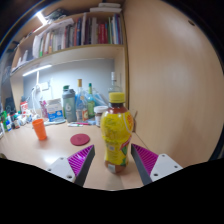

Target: Pour water

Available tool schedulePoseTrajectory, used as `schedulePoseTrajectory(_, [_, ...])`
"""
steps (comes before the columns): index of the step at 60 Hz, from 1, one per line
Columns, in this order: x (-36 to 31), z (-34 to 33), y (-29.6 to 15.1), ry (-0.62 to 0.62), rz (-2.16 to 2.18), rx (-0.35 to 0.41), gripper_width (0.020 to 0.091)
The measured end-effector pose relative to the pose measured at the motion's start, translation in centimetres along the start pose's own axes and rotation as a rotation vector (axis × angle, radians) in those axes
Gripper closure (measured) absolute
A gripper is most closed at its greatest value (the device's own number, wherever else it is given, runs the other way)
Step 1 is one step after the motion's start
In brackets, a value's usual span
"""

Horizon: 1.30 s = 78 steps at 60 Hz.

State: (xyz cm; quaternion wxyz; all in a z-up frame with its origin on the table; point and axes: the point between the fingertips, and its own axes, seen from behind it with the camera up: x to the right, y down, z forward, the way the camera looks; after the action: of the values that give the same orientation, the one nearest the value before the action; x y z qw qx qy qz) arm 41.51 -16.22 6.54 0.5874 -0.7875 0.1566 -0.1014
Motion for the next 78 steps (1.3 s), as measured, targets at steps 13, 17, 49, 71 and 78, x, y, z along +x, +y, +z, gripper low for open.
schedulePoseTrajectory(13, [0.9,5.5,0.7,0.005,0.038,-0.019,0.0681])
schedulePoseTrajectory(17, [1.6,5.8,0.3,0.053,0.050,0.002,0.0698])
schedulePoseTrajectory(49, [-14.5,9.5,-18.1,0.001,-0.629,0.080,0.0812])
schedulePoseTrajectory(71, [-26.8,16.3,-18.2,0.174,-2.187,0.197,0.0821])
schedulePoseTrajectory(78, [-27.6,16.7,-17.9,0.212,-2.297,0.203,0.0814])
